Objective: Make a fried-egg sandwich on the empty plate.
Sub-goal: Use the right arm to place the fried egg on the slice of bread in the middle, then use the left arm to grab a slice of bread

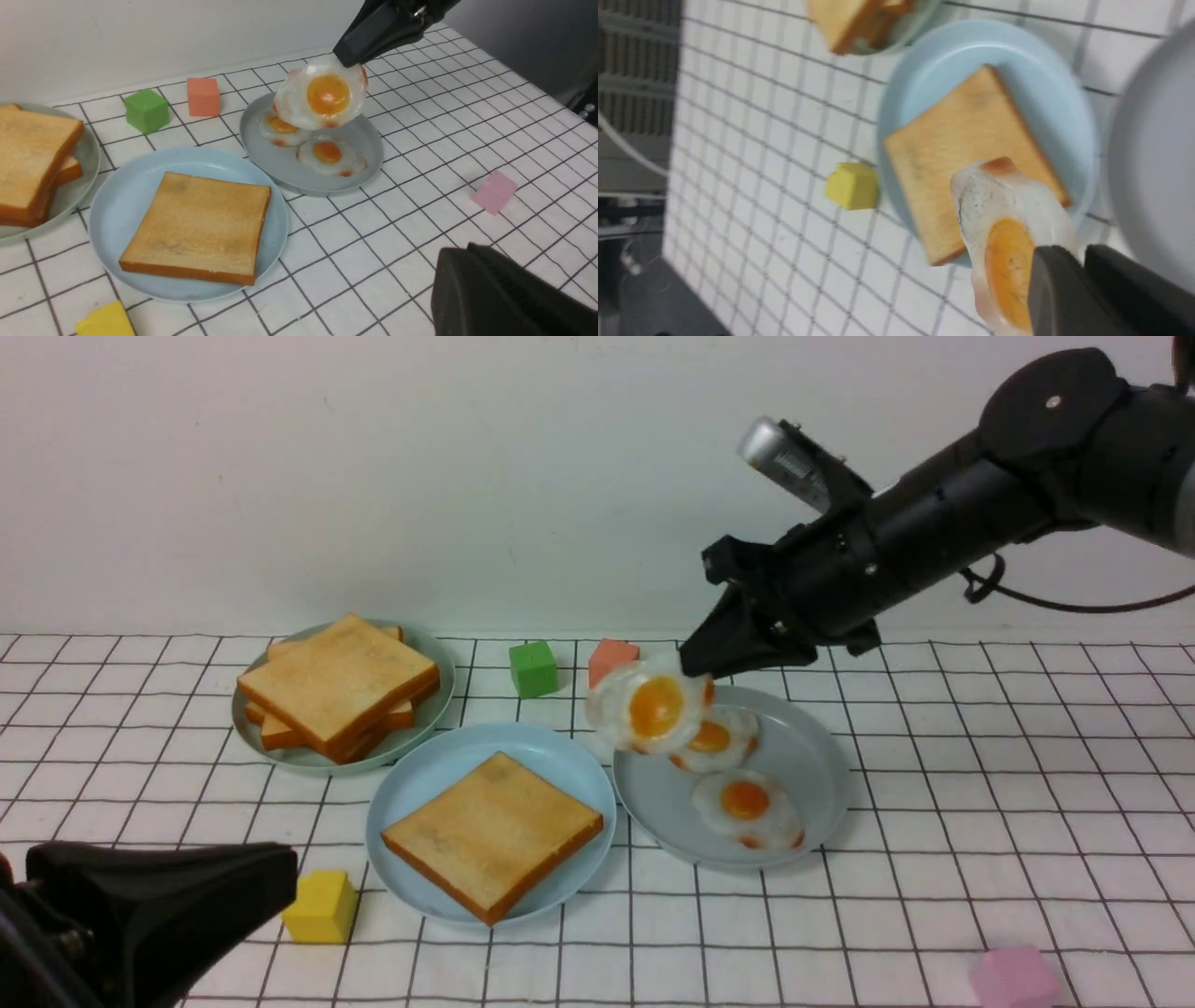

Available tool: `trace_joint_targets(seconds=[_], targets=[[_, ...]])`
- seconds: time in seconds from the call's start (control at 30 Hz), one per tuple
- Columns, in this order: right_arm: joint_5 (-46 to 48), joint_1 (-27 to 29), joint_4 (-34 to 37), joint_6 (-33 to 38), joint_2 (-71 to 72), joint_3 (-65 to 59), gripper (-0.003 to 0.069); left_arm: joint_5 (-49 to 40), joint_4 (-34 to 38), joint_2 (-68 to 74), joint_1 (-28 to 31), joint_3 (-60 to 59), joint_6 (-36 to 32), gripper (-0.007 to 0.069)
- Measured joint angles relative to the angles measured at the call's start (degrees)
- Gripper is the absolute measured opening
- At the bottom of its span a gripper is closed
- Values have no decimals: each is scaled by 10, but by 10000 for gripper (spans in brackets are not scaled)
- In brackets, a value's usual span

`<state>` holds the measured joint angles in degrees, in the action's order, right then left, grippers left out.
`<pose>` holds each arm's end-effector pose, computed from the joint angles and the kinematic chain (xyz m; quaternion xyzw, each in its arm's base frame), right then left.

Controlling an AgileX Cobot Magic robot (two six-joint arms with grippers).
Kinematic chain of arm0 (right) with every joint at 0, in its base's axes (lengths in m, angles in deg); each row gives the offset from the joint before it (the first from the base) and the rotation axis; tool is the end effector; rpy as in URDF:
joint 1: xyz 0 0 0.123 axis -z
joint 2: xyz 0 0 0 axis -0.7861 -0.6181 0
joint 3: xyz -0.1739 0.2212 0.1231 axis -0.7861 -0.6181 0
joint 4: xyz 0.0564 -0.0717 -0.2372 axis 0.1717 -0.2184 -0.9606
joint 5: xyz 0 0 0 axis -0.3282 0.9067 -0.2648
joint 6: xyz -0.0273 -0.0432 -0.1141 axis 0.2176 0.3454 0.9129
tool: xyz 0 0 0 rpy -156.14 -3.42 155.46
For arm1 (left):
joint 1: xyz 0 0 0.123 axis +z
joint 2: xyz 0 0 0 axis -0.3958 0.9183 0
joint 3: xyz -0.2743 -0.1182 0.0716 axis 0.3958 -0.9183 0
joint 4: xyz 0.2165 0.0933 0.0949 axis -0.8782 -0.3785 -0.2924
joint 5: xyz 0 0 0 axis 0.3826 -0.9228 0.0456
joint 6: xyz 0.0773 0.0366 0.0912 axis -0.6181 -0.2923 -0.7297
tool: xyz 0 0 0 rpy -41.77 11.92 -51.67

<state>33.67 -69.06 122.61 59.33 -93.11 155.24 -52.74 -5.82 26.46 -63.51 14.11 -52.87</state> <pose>0.3986 0.2086 0.2873 -0.1185 0.8971 0.3917 0.1666 0.1040 -0.0843 0.3235 0.1852 0.7883 -0.2545 0.5287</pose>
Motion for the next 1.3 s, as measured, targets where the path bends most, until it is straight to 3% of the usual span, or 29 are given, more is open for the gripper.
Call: trace_joint_targets(seconds=[0.13, 0.23, 0.33, 0.57, 0.63, 0.83, 0.93, 1.07, 1.13, 1.2, 1.23, 1.3], targets=[[-16, -47, 22, 11, -24, 0, 74, -14, -71, 0, 0, 0, 74, -13], [-73, -88, 43, 13, -68, 0, 74, -35, -158, 0, 0, 0, 165, -13], [-114, -98, 71, 14, -100, 0, 74, -47, -206, -1, 0, 0, 214, -13], [-150, -98, 110, 13, -150, -1, 85, -59, -237, -1, 0, 0, 251, -13], [-149, -98, 109, 13, -152, -1, 112, -59, -238, -1, 0, 0, 251, -13], [-125, -93, 83, 1, -151, -1, 344, -74, -238, 0, 0, 0, 252, -13], [-84, -73, 15, -23, -123, -1, 438, -102, -235, 17, 0, 0, 258, -13], [-46, -53, -67, -51, -73, -1, 435, -108, -234, 52, 0, 0, 259, -13], [2, -43, -181, -84, -12, -1, 380, -109, -233, 104, 0, 8, 263, -13], [26, -44, -222, -99, 19, -1, 341, -109, -233, 131, 1, 16, 264, -13], [56, -49, -287, -118, 61, -3, 272, -109, -231, 170, 9, 35, 264, -13], [75, -61, -340, -137, 118, -17, 193, -110, -226, 226, 35, 68, 255, -13]])
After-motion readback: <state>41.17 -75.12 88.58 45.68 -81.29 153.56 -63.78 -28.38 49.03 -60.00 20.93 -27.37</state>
